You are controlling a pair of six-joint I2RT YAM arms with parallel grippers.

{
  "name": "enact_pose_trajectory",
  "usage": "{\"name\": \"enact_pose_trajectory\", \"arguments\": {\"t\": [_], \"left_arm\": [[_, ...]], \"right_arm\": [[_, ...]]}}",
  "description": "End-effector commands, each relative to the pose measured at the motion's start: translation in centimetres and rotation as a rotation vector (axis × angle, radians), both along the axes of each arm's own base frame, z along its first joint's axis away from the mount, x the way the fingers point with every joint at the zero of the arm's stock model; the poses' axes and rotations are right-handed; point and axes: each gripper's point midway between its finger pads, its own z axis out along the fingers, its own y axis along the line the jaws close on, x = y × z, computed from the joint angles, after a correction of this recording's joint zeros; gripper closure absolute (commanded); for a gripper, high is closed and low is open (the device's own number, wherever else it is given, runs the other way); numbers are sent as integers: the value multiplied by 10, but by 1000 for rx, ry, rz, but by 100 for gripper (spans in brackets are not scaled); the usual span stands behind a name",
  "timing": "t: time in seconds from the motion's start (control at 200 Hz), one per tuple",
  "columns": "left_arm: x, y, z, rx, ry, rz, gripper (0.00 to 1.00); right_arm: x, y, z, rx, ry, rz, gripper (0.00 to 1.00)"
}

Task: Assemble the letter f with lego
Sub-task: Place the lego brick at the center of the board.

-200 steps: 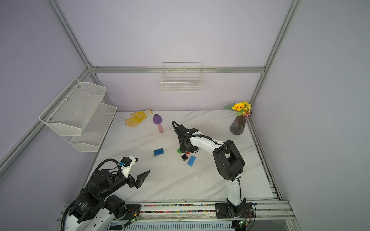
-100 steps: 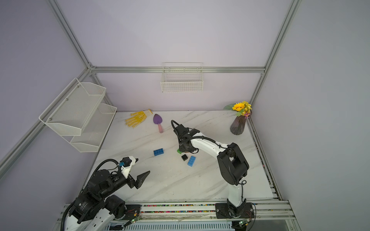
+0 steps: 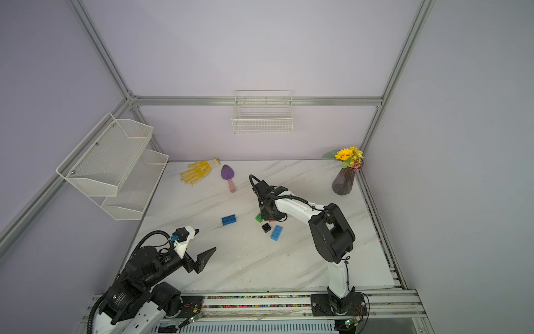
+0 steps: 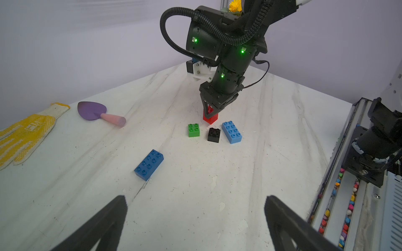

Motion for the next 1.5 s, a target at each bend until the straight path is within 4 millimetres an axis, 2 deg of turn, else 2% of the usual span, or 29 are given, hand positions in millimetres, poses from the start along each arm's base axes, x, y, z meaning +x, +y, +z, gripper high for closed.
{"name": "enact_pose_trajectory", "arguments": {"t": [0.0,0.28,0.525,0.87,0.935,1.065,1.165,1.28,1.495], "left_arm": [[-2,-4,6,5,-43,-32,0],[-2,-4,6,6,-42,-32,0],[-2,-4,5,7,-42,-34,0],[-3,-4,5,6,-41,-37,0],[-3,-4,6,5,-42,-39,0],[-3,-4,5,6,-42,-39,0],[-3,-5,6,6,-42,-39,0],[-3,-4,6,6,-42,-39,0],[-3,-4,6,7,-41,-37,0]], "right_arm": [[10,-1,0,2,-24,-14,100],[9,-3,-11,0,0,-12,100],[10,-3,-16,1,7,-11,89],[11,-2,-26,-2,28,-11,85],[11,-2,-27,0,32,-10,81],[11,0,-21,14,26,-12,63],[13,1,-10,28,5,-5,49],[13,1,5,39,-18,-3,37],[-1,-8,27,19,-10,51,33]]}}
